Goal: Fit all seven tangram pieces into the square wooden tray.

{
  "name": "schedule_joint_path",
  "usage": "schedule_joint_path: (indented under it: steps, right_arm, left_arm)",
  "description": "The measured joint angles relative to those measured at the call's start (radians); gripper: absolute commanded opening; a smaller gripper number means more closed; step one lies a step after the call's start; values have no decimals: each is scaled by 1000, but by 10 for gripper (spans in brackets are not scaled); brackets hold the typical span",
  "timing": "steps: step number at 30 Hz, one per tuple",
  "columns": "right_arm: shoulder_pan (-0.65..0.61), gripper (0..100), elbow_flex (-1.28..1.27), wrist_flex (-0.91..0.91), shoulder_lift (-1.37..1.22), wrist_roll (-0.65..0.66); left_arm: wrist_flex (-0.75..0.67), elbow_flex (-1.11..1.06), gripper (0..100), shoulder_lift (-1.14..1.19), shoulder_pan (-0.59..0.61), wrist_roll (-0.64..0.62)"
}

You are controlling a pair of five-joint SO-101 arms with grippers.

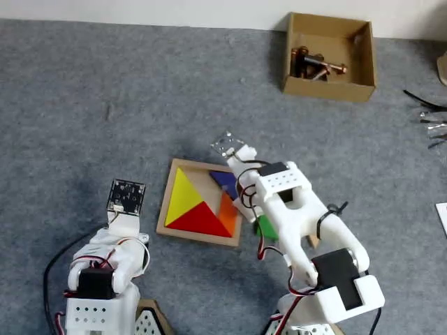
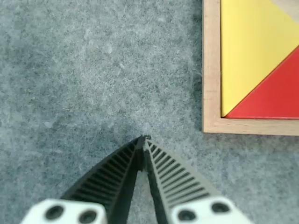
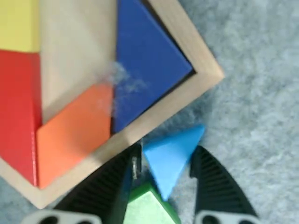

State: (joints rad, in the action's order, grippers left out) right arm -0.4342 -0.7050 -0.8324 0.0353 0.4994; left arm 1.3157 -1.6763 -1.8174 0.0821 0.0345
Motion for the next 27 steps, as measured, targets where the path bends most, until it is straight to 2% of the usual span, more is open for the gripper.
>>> schedule_joint_path:
  steps: [11, 17, 27]
  right_arm:
    - [25, 129, 0, 0, 0, 0]
    - [46, 69, 0, 2, 0, 0]
    - [55, 50, 0, 2, 0, 0]
  left_arm:
    - [0, 0, 5, 0, 0, 0]
    - [0, 0, 5, 0, 0, 0]
    - [0, 0, 5, 0, 0, 0]
